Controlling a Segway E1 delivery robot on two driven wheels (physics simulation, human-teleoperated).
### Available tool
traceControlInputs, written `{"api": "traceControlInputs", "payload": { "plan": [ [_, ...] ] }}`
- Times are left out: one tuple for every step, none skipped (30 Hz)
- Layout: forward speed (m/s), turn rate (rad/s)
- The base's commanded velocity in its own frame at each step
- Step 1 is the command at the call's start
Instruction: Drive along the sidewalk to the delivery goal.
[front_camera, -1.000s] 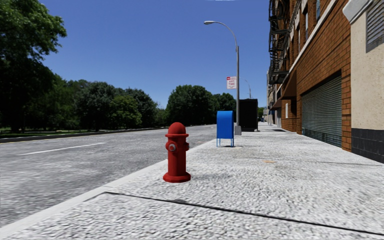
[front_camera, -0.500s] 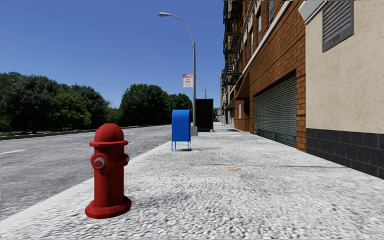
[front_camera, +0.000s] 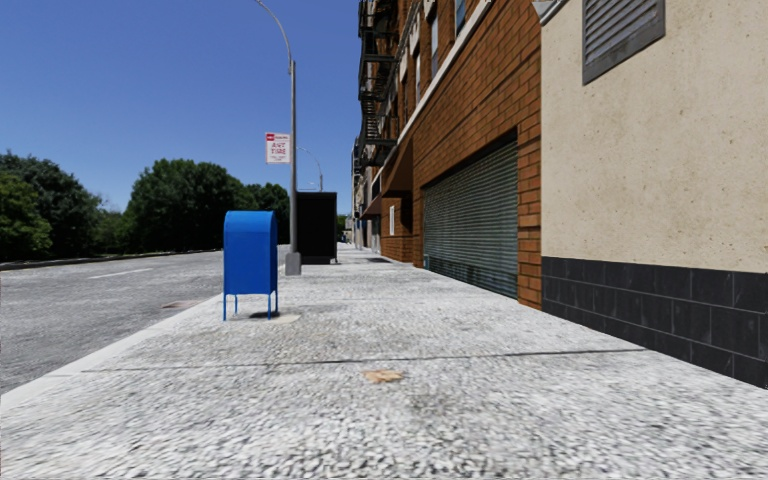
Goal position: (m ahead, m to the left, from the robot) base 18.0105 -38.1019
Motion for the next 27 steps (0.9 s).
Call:
{"api": "traceControlInputs", "payload": {
  "plan": [
    [2.0,-0.51],
    [2.0,-0.39],
    [2.0,-0.14],
    [2.0,-0.14],
    [2.0,0.0],
    [2.0,0.0],
    [2.0,0.0],
    [2.0,0.0],
    [2.0,0.0],
    [2.0,0.0],
    [2.0,0.0],
    [2.0,0.0],
    [2.0,0.0],
    [2.0,0.0],
    [2.0,0.0],
    [2.0,0.0],
    [2.0,0.0],
    [2.0,0.0],
    [2.0,0.0],
    [2.0,0.0],
    [2.0,0.0],
    [2.0,0.0],
    [2.0,0.0],
    [2.0,0.0],
    [2.0,0.0],
    [2.0,0.0],
    [2.0,0.0]
  ]
}}
